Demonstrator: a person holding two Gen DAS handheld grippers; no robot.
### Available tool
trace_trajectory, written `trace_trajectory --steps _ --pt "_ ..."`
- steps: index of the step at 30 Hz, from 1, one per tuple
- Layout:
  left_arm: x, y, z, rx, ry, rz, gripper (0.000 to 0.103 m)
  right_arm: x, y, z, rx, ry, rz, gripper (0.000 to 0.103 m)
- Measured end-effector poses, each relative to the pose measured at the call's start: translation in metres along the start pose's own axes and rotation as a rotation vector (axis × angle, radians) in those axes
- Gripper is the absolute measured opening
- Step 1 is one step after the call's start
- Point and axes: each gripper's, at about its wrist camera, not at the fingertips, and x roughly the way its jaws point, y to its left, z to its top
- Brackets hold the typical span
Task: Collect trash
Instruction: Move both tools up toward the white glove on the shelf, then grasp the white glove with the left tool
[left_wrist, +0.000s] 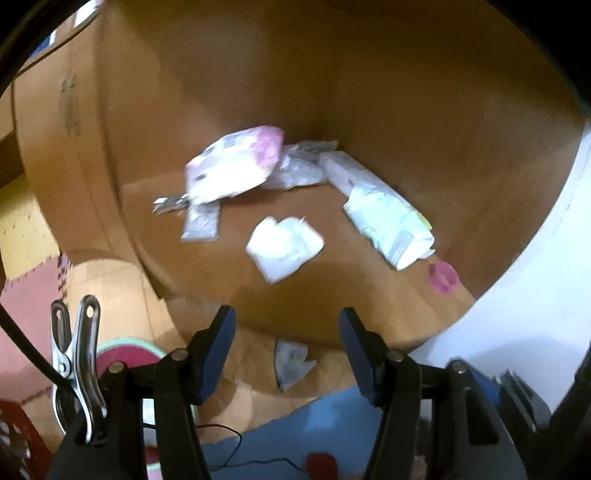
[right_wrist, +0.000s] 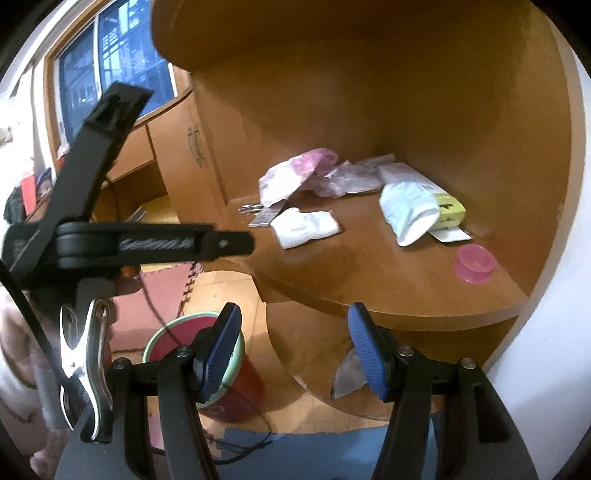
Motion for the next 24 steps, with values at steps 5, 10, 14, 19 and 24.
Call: trace_trajectory --steps 5,10,14,19,24 --pt "0.031 -0.01 0.021 0.048 0.001 0.033 0.061 -0.002 -0.013 -0.001 0.03 -0.014 -0.024 0.061" --pt "0.061 -0.008 0.037 0.065 0.015 0.07 0.061 0.002 -0.027 -0.006 0.073 0.005 -0.026 0.061" --pt "0.076 -0.009 0.041 0.09 0.014 0.083 0.061 0.001 -0.032 -0.007 0.061 -0.004 -0.05 0.061" --pt "0.097 -0.01 0.04 0.089 0.056 0.084 0.061 -0.001 -0.04 -0.007 0.079 -0.01 -0.061 0.061" --pt "0.107 -0.008 0.039 0.079 0.05 0.102 0.061 -0.002 -0.049 -0.008 0.1 -0.011 -0.074 0.061"
